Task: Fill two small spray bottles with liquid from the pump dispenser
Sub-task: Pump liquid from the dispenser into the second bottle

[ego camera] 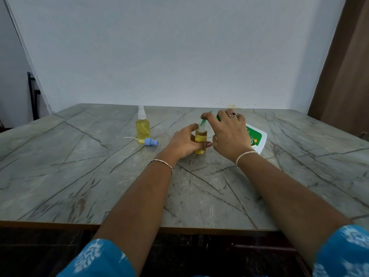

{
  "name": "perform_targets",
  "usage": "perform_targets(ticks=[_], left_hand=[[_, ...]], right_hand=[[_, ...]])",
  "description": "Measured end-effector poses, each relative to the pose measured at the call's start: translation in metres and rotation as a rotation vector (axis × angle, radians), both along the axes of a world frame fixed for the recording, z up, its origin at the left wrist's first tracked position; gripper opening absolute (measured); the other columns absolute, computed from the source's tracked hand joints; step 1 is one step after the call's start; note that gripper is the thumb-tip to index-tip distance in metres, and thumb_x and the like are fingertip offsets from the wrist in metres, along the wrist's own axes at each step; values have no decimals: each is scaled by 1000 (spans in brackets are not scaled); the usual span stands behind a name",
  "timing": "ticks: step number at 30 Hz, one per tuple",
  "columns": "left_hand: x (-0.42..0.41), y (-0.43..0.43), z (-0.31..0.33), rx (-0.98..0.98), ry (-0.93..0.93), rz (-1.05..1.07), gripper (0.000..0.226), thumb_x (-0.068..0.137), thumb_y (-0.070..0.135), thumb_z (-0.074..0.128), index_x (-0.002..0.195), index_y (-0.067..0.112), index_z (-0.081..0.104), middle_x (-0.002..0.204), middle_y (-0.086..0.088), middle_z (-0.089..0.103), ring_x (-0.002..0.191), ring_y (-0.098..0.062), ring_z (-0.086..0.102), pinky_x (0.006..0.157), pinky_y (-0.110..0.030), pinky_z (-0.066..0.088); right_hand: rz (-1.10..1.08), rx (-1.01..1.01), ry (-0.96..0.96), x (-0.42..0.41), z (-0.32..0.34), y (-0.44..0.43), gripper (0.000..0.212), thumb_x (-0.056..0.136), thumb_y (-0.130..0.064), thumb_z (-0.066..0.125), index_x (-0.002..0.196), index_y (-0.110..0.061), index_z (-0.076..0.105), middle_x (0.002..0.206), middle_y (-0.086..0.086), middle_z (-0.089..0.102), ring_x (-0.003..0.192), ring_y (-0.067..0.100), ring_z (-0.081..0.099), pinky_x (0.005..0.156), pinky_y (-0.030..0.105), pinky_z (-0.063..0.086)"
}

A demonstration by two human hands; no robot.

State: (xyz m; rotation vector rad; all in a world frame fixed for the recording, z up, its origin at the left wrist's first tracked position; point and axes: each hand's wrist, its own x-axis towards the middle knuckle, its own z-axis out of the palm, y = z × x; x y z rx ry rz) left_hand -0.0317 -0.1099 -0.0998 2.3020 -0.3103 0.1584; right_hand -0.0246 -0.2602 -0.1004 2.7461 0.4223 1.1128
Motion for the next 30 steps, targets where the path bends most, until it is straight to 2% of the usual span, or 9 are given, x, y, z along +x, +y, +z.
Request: perform_targets(ticks=[6,13,17,23,30], left_hand=[[-1,1,0,-25,9,-1,80,79,40,74,144,16,35,130,-11,58,116,-27,56,94,-30,39],[0,1,-1,-21,-1,-10,72,79,40,74,139,18,42,123,-11,62,110,-27,59,93,-33,43],[0,1,-1,-13,-5,-13,71,79,40,74,138,19,42,115,-6,63,107,-25,60,91,-32,43],[-1,1,0,-11,-4,-14,69,78,41,75,135,18,45,118,-10,64,109,-27,60,95,-35,45],[-2,1,1,-21,2,-7,75,80,38,73,142,16,38,124,-12,61,112,-27,58,97,-33,42]], right_hand=[[18,-43,-45,0,-4,-8,76,75,-17,67,137,-33,26,109,12,56,107,34,51,89,48,42],[17,20,0,0,1,-1,66,75,-22,68,132,-30,35,113,10,56,112,33,49,92,47,39],[19,6,-8,1,-1,-1,68,75,-23,69,133,-29,35,113,11,57,111,34,50,92,48,40],[24,-32,-34,2,-3,-9,74,75,-17,66,137,-33,28,107,12,57,106,34,51,89,48,43],[13,-1,-6,1,0,-1,67,76,-21,68,133,-31,34,112,10,56,111,33,50,91,47,41]])
